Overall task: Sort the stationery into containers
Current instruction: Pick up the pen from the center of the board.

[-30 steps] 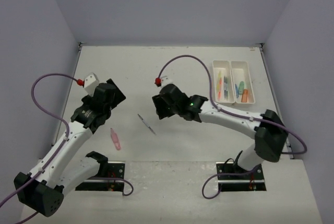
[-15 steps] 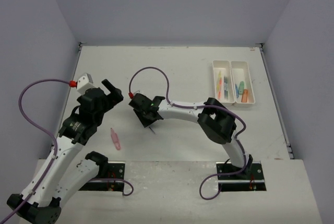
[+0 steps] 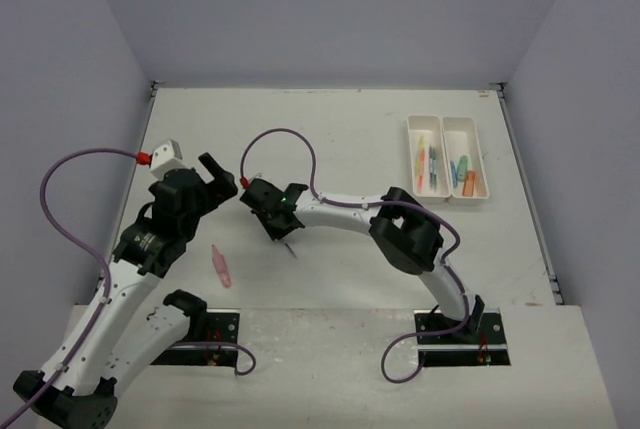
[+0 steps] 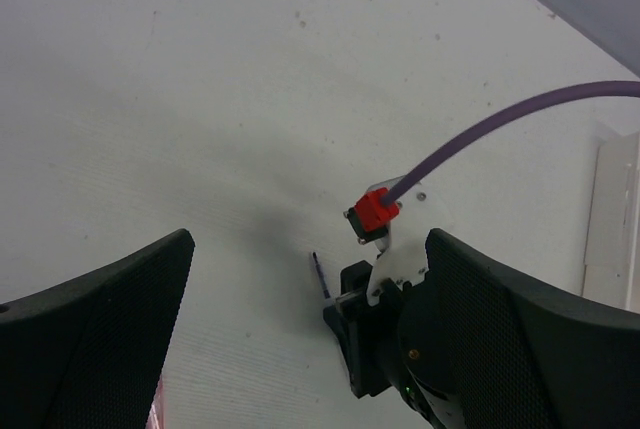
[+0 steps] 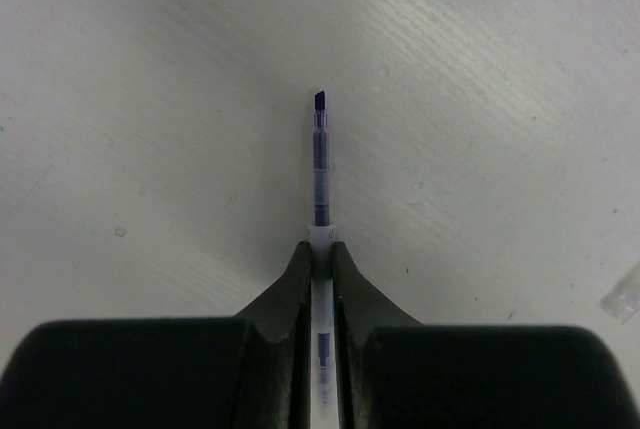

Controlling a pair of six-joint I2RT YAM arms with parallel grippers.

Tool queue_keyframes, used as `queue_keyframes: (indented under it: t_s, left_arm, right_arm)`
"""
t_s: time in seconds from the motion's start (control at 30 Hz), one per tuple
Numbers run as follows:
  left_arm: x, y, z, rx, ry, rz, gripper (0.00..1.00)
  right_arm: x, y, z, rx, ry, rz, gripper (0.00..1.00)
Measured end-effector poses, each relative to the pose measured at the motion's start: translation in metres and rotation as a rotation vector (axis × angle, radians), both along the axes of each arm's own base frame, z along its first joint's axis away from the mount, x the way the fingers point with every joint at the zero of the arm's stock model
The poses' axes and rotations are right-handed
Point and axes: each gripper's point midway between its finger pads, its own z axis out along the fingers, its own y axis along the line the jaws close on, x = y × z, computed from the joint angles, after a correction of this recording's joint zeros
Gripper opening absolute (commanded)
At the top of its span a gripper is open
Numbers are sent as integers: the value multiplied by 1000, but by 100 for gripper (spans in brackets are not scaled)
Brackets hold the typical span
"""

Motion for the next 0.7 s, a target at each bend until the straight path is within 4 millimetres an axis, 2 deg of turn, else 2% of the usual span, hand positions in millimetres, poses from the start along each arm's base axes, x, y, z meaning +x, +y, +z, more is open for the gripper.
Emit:
queue_keyframes:
  t_s: [0.07, 0.13, 0.2, 0.27, 0.37, 0.4, 0.43, 0.47, 0.53, 0.57, 0.63, 0.7]
  left_arm:
    - [2, -2, -5, 11, 19, -10, 100]
    - [3, -5, -11, 24, 47, -31, 100]
    - [5, -11, -18, 37, 76, -66, 100]
    - [10, -24, -24, 29, 92, -132, 100]
    - [23, -49, -40, 30, 135, -218, 100]
    - [26, -58, -49, 51, 163, -234, 100]
    - [28, -75, -60, 76, 199, -273, 100]
    - [26, -102, -75, 107, 244, -340, 100]
    - [24, -148, -99, 151, 315, -429, 98]
    - [25, -167, -108, 173, 341, -456, 97]
    - [30, -204, -124, 206, 375, -485, 90]
    - [37, -232, -139, 234, 393, -493, 85]
  right_arm:
    - [-5, -13, 2, -6, 9, -2, 0]
    - [-12, -36, 14, -16, 12, -13, 0]
    - [-16, -64, 38, -6, 2, -37, 0]
    - [-7, -97, 79, 85, -47, -100, 0]
    - [27, -180, 163, 266, -203, -306, 0]
    - [41, -212, 190, 327, -282, -397, 0]
    - [49, -246, 213, 372, -361, -485, 0]
    - [51, -279, 231, 401, -435, -568, 0]
    - [45, -319, 248, 428, -522, -657, 0]
    - [41, -331, 251, 429, -545, -681, 0]
    - [36, -345, 242, 412, -552, -704, 0]
    - [35, -348, 224, 382, -517, -704, 0]
